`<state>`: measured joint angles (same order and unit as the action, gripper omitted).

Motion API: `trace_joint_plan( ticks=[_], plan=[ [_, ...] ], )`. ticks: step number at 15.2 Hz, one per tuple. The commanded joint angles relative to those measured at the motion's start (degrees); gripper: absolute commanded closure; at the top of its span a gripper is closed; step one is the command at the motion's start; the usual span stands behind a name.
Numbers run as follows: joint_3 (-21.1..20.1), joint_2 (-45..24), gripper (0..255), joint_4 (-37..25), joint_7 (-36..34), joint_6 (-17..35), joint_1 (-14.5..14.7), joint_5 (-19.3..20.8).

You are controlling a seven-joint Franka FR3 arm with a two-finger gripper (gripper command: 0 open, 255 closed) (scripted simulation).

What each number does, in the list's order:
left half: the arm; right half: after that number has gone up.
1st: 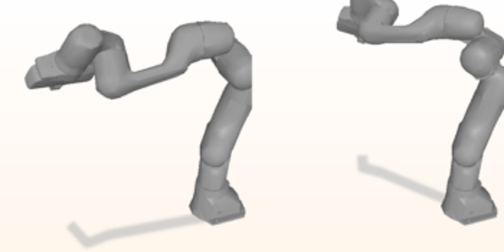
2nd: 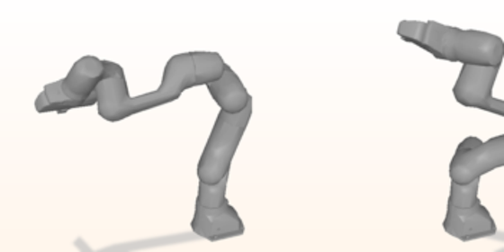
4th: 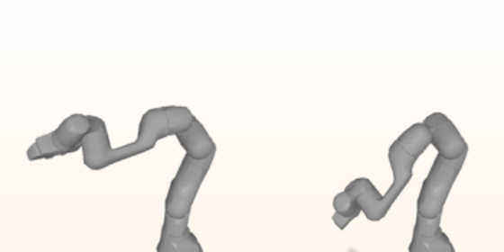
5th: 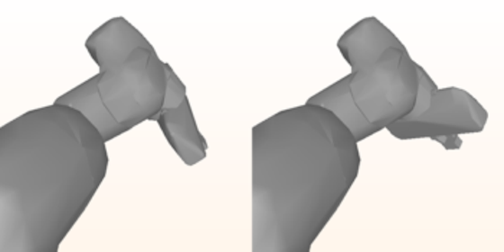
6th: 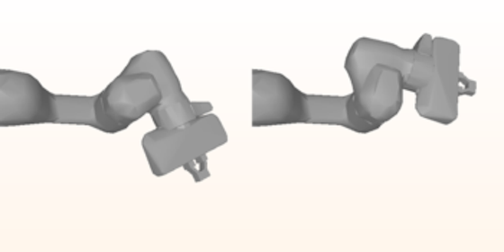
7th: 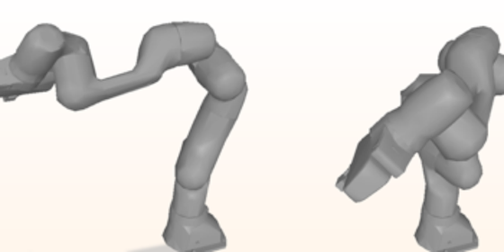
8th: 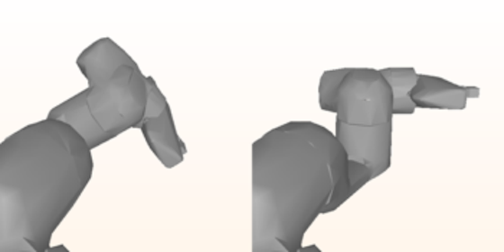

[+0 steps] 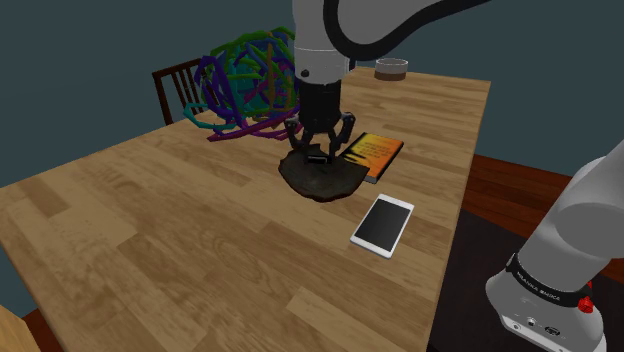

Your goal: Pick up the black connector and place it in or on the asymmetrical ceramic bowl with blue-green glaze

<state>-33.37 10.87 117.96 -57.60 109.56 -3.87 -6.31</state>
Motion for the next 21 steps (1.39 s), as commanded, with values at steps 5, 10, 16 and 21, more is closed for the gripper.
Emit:
trace_joint_plan(
  ticks=[5,10,16,21],
  plan=[
    [0.0,-0.02,0,0.02,0.0,0.05,-0.01,0.01],
    [0.0,-0.02,0,0.02,0.0,0.05,-0.01,0.01],
    [0.63,0.73,0,-6.6,0.16,-7.23,-0.22,-0.08],
    [0.63,0.72,0,-6.6,0.16,-7.23,-0.22,-0.08]
  ],
)
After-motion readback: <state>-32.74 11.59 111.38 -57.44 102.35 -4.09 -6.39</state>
